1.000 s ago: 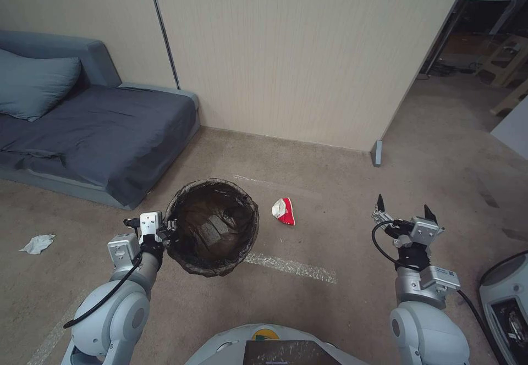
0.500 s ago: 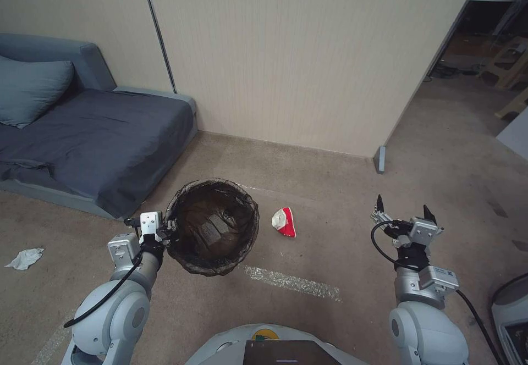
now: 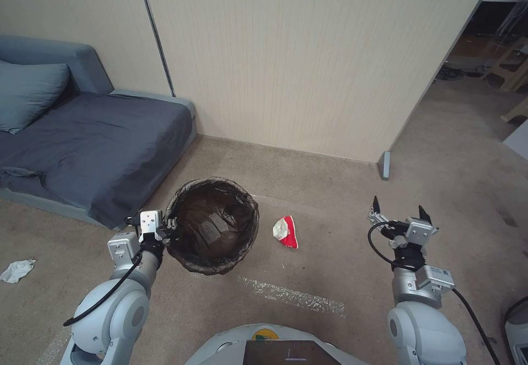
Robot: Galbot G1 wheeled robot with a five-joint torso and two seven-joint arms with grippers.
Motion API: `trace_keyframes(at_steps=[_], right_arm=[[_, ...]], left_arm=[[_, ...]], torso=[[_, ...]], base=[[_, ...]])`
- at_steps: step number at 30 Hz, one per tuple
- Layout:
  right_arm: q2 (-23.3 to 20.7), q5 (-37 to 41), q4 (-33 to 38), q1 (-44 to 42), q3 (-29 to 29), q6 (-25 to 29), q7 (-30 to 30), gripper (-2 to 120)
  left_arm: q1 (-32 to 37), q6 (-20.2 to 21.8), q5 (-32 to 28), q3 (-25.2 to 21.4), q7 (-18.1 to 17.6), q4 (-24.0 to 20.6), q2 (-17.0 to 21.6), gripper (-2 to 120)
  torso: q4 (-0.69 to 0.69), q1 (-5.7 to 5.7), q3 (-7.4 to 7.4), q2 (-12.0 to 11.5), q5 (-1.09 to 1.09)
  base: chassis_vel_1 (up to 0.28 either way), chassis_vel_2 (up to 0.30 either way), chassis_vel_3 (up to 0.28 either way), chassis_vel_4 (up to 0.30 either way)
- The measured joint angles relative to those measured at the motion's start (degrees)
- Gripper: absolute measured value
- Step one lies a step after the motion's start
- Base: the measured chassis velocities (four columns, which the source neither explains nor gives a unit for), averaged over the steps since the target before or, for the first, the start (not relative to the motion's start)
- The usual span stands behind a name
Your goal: Pick up the trash bin, then pick up the garbage from the floor and place it into the trash bin.
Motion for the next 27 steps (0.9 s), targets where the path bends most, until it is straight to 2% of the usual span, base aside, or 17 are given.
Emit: trace_keyframes(at_steps=[7,9,10,13,21,23,24,25,26,27], right_arm=[[-2.84,3.35,-0.66,2.50,0.60,-5.36,-4.33,100],[-6.77,6.38,-1.94,3.98,-0.54,-7.89,-4.61,100],[-6.77,6.38,-1.94,3.98,-0.54,-7.89,-4.61,100],[-10.70,9.53,-4.80,5.30,-2.92,-9.35,-4.35,100],[-13.55,11.84,-9.54,6.81,-5.53,-9.75,-4.44,100],[-15.64,16.83,-13.58,8.51,-8.12,-10.85,-4.63,100],[-15.64,16.83,-13.58,8.51,-8.12,-10.85,-4.63,100],[-17.91,20.62,-16.26,10.72,-10.70,-12.00,-4.58,100],[-19.29,22.39,-17.55,12.05,-12.28,-13.07,-4.55,100],[-19.29,22.39,-17.55,12.05,-12.28,-13.07,-4.55,100]], left_arm=[[-0.09,0.30,-0.68,-0.05,-0.48,-0.73,1.20,2],[0.13,0.55,-1.42,-0.16,-1.22,-1.18,2.15,2],[0.13,0.55,-1.42,-0.16,-1.22,-1.18,2.15,2],[0.48,0.87,-1.85,0.04,-1.45,-1.61,3.29,2],[0.92,0.98,-2.66,0.05,-1.74,-1.78,4.21,2],[1.20,1.15,-3.90,-0.36,-2.17,-1.77,5.87,2],[1.20,1.15,-3.90,-0.36,-2.17,-1.77,5.87,2],[1.01,1.33,-4.59,-0.76,-2.73,-1.74,6.86,2],[0.65,1.48,-4.92,-0.84,-3.07,-1.73,7.27,2],[0.65,1.48,-4.92,-0.84,-3.07,-1.73,7.27,2]], torso=[[0.00,0.00,0.00,0.00,0.00],[0.01,0.00,0.00,0.00,0.00],[0.01,0.00,0.00,0.00,0.00],[0.01,0.00,0.00,0.00,0.00],[0.00,0.00,0.00,0.00,0.01],[-0.02,0.00,0.00,0.00,0.04],[-0.02,0.00,0.00,0.00,0.04],[0.02,0.00,0.00,0.00,-0.02],[0.01,0.00,0.00,0.00,0.02],[0.01,0.00,0.00,0.00,0.02]], base=[[0.000,0.000,0.000,0.000],[0.000,0.000,0.000,0.000],[0.000,0.000,0.000,0.000],[0.000,0.000,0.000,0.000],[0.000,0.000,0.000,0.000],[0.000,0.000,0.000,0.000],[0.000,0.000,0.000,0.000],[0.000,0.000,0.000,0.000],[0.000,0.000,0.000,0.000],[0.000,0.000,0.000,0.000]])
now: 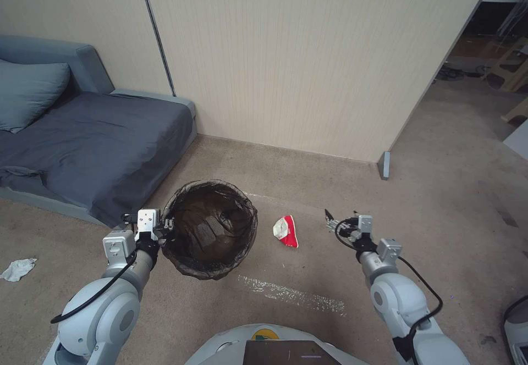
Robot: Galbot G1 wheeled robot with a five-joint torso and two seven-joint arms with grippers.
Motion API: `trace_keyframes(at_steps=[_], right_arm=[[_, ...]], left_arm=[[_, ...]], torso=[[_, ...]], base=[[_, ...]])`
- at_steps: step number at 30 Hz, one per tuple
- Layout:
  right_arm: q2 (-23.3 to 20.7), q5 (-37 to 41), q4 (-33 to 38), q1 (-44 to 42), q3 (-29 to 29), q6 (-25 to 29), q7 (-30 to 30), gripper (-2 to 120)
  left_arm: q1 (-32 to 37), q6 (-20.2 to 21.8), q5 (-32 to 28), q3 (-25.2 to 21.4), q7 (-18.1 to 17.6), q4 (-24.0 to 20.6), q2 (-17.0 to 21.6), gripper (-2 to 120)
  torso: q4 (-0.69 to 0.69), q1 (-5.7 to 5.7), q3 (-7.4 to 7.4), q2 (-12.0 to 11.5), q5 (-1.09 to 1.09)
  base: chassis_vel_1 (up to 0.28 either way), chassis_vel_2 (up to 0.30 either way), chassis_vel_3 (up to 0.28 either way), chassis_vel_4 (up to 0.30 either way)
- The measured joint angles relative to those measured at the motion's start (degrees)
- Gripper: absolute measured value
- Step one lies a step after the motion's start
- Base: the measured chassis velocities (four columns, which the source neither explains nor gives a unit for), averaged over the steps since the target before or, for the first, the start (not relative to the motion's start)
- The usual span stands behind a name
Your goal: Pick up the trash bin, then pick up the garbage from the floor and place it into the trash bin.
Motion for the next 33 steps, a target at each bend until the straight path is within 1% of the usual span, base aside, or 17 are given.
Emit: trace_keyframes(at_steps=[2,4,6,8,11,12,13,14,17,18,20,24,28,29,33], right_arm=[[-2.31,2.32,-2.61,2.80,-2.91,-1.62,0.38,100],[-3.09,3.10,-3.66,3.88,-4.03,-1.97,0.66,100],[-5.09,5.01,-6.30,6.89,-7.01,-2.93,1.25,100],[-5.53,5.50,-7.00,7.68,-7.84,-3.12,1.44,100],[-6.87,7.31,-10.44,11.47,-11.73,-3.90,2.52,100],[-6.87,7.31,-10.44,11.47,-11.73,-3.90,2.52,100],[-6.94,7.63,-11.80,12.82,-13.03,-4.27,2.79,100],[-6.89,8.00,-13.41,14.33,-14.41,-4.71,3.11,100],[-6.58,8.91,-14.94,15.90,-15.84,-5.27,3.53,100],[-5.95,10.27,-16.31,17.48,-17.21,-6.46,4.45,100],[-5.74,10.50,-16.69,17.87,-17.57,-6.71,4.71,100],[-3.02,10.44,-20.18,20.67,-20.15,-7.65,5.80,100],[-1.55,10.36,-21.90,21.66,-21.24,-8.22,6.43,100],[-0.62,9.93,-23.43,22.37,-21.99,-8.29,6.68,100],[0.83,9.16,-26.54,23.83,-23.46,-8.27,6.91,100]], left_arm=[[-0.41,0.26,-0.27,0.09,-0.45,-0.04,0.31,2],[-0.41,0.33,-0.30,0.19,-0.48,-0.12,0.33,2],[0.00,0.47,-0.31,0.37,-0.52,-0.64,0.28,2],[0.20,0.48,-0.31,0.37,-0.52,-0.81,0.21,2],[0.95,0.51,-0.30,0.24,-0.51,-1.39,-0.19,2],[0.95,0.51,-0.30,0.24,-0.51,-1.39,-0.19,2],[1.14,0.52,-0.29,0.13,-0.54,-1.53,-0.35,2],[1.34,0.57,-0.25,0.02,-0.65,-1.71,-0.52,2],[1.63,0.62,-0.22,-0.09,-0.77,-2.01,-0.70,2],[2.14,0.66,-0.17,-0.20,-0.82,-2.52,-0.85,2],[2.32,0.67,-0.14,-0.24,-0.82,-2.70,-0.90,2],[3.75,0.71,0.04,-0.49,-0.86,-3.64,-1.46,2],[4.21,0.79,0.07,-0.26,-0.87,-3.65,-1.95,2],[4.44,0.93,0.07,-0.04,-0.90,-3.66,-2.27,2],[4.74,1.07,0.09,0.02,-0.91,-3.66,-2.65,2]], torso=[[-0.02,0.00,0.00,0.00,-0.03],[-0.01,0.00,0.00,0.00,-0.01],[-0.01,0.00,0.00,0.00,-0.02],[-0.01,0.00,0.00,0.00,-0.02],[0.00,0.00,0.00,0.00,-0.02],[0.00,0.00,0.00,0.00,-0.02],[0.00,0.00,0.00,0.00,-0.01],[0.00,0.00,0.00,0.00,-0.01],[-0.01,0.00,0.00,0.00,-0.02],[-0.01,0.00,0.00,0.00,-0.02],[-0.01,0.00,0.00,0.00,-0.02],[-0.01,0.00,0.00,0.00,-0.02],[0.00,0.00,0.00,0.00,-0.02],[0.00,0.00,0.00,0.00,-0.02],[-0.01,0.00,0.00,0.00,-0.03]], base=[[0.000,0.000,0.000,0.000],[0.000,0.000,0.000,0.000],[0.000,0.000,0.000,0.000],[0.000,0.000,0.000,0.000],[0.000,0.000,0.000,0.000],[0.000,0.000,0.000,0.000],[0.000,0.000,0.000,0.000],[0.000,0.000,0.000,0.000],[0.000,0.000,0.000,0.000],[0.000,0.000,0.000,0.000],[0.000,0.000,0.000,0.000],[0.000,0.000,0.000,0.000],[0.000,0.000,0.000,0.000],[0.000,0.000,0.000,0.000],[0.000,0.000,0.000,0.000]])
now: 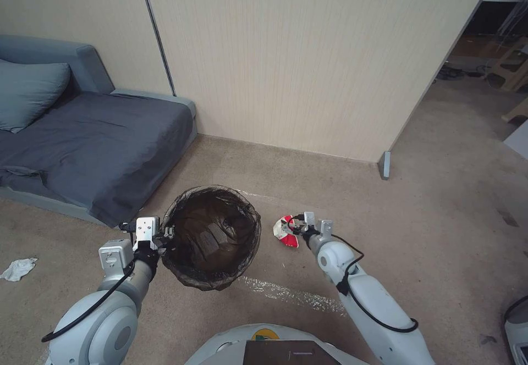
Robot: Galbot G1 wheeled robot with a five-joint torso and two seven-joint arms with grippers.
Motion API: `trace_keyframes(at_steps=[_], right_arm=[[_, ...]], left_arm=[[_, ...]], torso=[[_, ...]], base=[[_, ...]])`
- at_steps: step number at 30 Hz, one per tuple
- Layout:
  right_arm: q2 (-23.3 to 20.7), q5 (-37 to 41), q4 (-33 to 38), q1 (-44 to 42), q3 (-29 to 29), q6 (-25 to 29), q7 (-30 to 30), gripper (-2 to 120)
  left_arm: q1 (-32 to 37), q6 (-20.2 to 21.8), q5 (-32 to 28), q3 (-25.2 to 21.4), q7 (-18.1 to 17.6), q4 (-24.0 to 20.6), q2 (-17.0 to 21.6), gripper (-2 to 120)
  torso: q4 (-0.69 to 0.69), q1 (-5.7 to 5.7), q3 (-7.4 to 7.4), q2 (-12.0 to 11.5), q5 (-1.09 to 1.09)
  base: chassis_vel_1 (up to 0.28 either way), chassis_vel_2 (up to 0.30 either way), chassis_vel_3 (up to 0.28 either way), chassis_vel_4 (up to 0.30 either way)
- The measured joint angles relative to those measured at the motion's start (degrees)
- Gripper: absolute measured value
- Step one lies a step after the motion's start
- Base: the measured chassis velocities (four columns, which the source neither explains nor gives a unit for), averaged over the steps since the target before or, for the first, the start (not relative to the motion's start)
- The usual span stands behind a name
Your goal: Pick up the trash bin, then pick up the garbage from the floor and place it into the trash bin.
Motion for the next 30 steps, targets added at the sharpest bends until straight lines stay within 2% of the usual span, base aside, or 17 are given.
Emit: trace_keyframes(at_steps=[13,30], right_arm=[[4.34,-2.30,-9.93,4.20,-2.75,1.01,0.75,100],[6.63,-2.81,-15.93,6.58,-3.11,1.61,0.91,100]], left_arm=[[0.17,0.12,0.02,-0.55,-0.07,0.00,0.11,2],[0.18,0.19,-0.28,-0.78,0.02,0.00,1.02,2]], torso=[[0.01,0.00,0.00,0.00,0.00],[0.01,0.00,0.00,0.00,0.01]], base=[[0.000,0.000,0.000,0.000],[0.000,0.000,0.000,0.000]])
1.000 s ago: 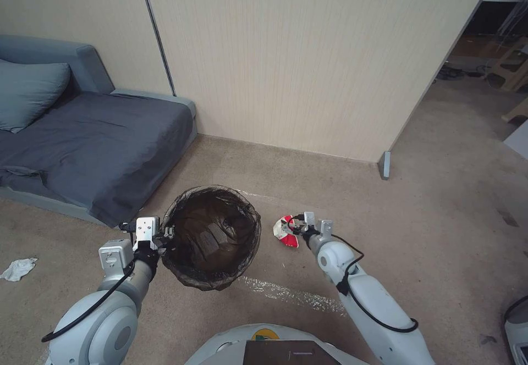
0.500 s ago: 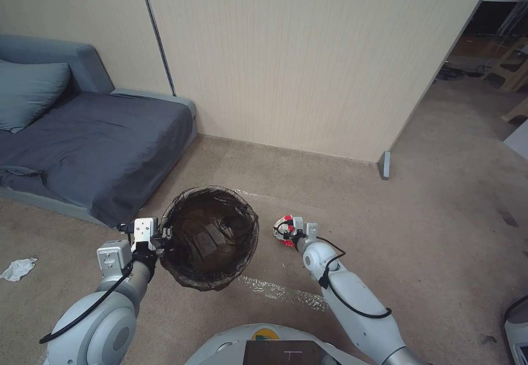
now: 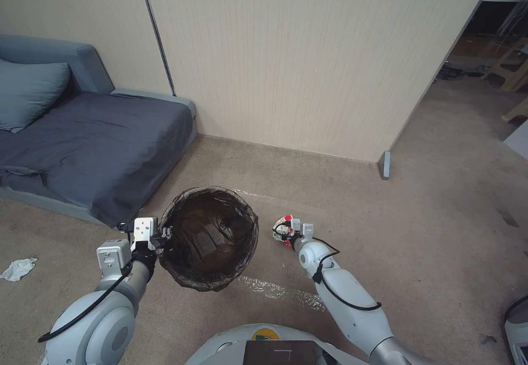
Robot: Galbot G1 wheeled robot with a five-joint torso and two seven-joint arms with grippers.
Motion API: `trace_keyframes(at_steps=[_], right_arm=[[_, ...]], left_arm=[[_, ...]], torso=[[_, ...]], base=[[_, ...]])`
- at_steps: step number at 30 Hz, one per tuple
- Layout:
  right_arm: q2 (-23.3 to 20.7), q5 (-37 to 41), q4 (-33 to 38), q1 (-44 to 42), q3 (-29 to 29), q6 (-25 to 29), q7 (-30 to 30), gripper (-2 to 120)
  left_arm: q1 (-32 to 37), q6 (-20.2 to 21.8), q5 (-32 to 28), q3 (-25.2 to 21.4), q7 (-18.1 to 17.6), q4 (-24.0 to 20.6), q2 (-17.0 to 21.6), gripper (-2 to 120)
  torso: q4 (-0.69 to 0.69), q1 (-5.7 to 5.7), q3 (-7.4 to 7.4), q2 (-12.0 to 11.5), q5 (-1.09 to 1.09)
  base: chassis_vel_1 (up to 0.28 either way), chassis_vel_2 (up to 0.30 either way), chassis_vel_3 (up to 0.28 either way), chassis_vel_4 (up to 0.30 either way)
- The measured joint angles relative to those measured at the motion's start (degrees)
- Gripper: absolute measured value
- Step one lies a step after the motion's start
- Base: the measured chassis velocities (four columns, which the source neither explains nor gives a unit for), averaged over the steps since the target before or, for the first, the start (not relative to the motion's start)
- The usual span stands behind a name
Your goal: Pick up the trash bin, then pick up the garbage from the floor and place it into the trash bin.
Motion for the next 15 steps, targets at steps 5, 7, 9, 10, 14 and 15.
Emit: trace_keyframes(at_steps=[5,7,9,10,14,15], right_arm=[[0.28,-0.26,-0.74,0.27,-0.11,0.14,-0.13,98],[0.37,-0.46,-1.05,0.33,-0.14,0.22,-0.15,92],[0.45,-0.82,-1.29,0.37,-0.15,0.44,-0.14,89],[0.50,-1.35,-1.39,0.38,-0.19,0.80,-0.14,83],[0.55,-1.54,-1.07,0.26,-0.42,0.89,-0.04,67],[0.58,-1.55,-1.03,0.25,-0.45,0.90,-0.02,65]], left_arm=[[-0.18,0.01,-0.02,0.09,0.04,0.01,-0.02,2],[-0.23,0.01,-0.03,0.13,0.06,0.01,-0.03,2],[-0.25,0.01,-0.03,0.14,0.07,0.01,-0.02,2],[-0.26,0.01,-0.04,0.12,0.09,0.02,0.06,2],[-0.28,0.01,-0.05,0.05,0.13,0.03,0.22,2],[-0.30,0.01,-0.06,0.05,0.14,0.04,0.24,2]], torso=[[0.00,0.00,0.00,0.00,0.00],[0.00,0.00,0.00,0.00,0.00],[0.00,0.00,0.00,0.00,0.00],[0.00,0.00,0.00,0.00,0.00],[0.00,0.00,0.00,0.00,0.00],[0.00,0.00,0.00,0.00,0.00]], base=[[0.000,0.000,0.000,0.000],[0.000,0.000,0.000,0.000],[0.000,0.000,0.000,0.000],[0.000,0.000,0.000,0.000],[0.000,0.000,0.000,0.000],[0.000,0.000,0.000,0.000]])
